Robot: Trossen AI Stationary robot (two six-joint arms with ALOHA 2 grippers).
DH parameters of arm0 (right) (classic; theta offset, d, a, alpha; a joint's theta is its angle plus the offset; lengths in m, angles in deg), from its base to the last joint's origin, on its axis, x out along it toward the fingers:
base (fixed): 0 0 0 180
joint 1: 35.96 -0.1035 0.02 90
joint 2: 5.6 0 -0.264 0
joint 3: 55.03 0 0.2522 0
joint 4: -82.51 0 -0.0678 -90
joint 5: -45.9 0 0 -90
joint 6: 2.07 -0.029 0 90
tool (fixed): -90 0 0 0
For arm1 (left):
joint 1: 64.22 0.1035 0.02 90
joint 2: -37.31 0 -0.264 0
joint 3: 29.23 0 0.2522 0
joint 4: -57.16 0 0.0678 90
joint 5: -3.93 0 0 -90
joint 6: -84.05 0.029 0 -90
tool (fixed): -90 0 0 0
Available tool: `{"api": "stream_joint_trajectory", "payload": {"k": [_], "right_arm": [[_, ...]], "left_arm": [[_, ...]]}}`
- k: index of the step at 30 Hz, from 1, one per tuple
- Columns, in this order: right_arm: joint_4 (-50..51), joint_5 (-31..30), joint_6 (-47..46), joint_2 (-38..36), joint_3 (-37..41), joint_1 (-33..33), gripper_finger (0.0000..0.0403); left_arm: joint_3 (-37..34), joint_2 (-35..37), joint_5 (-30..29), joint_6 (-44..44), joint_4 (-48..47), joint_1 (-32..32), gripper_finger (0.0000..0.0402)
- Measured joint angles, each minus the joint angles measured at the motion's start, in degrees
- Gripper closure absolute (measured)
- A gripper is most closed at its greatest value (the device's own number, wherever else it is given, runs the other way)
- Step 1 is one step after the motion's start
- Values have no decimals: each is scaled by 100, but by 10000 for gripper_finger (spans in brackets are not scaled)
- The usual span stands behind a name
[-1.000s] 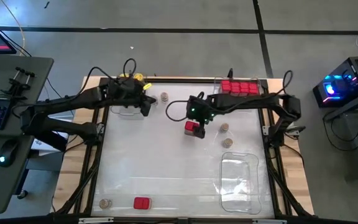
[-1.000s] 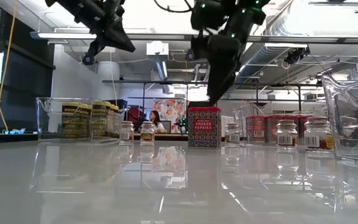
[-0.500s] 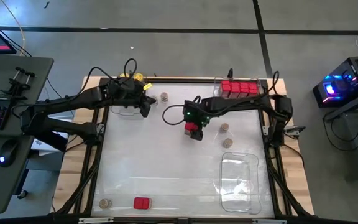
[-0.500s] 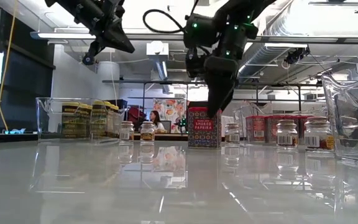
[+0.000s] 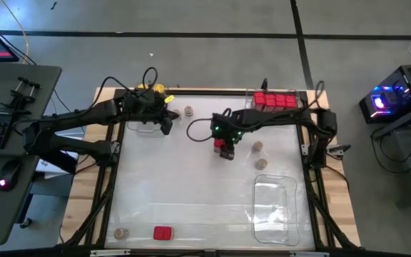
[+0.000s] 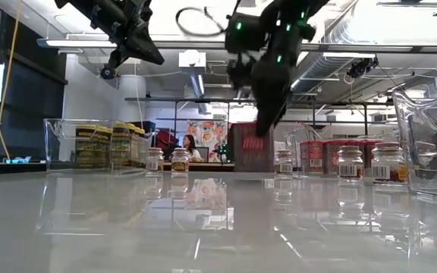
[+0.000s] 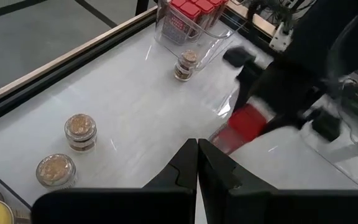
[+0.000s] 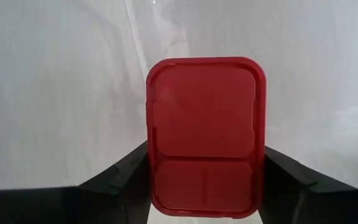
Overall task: Sort spices by type
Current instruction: Put the red seasoning can into the top right transparent bin
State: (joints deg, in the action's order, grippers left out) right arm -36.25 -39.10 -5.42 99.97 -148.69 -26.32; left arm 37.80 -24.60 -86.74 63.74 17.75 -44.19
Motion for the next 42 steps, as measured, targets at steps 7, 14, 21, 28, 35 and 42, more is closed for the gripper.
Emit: {"api": "stream_joint_trajectory", "payload": {"k": [7,14,21,28,35,42], "right_arm": [[1411,-536,203,-1187,-245,371,192],[2948,-1558,30,-2233,-251,1038,192],[3449,-1879,388,-2580,162,2271,192],[1876,-1178,1966,-2603,794,2964,192],[1664,-826,3010,-2127,1070,3146,192],[1340,-455,3942,-1695,1111,3201,192]], "left_arm": [[0,0,-6,250,27,25,402],[0,-9,-11,257,77,24,402],[2,-11,-12,249,157,22,401],[2,-11,-4,240,155,-20,402],[2,-11,0,90,130,-22,402],[2,-11,0,-10,147,-22,402]]}}
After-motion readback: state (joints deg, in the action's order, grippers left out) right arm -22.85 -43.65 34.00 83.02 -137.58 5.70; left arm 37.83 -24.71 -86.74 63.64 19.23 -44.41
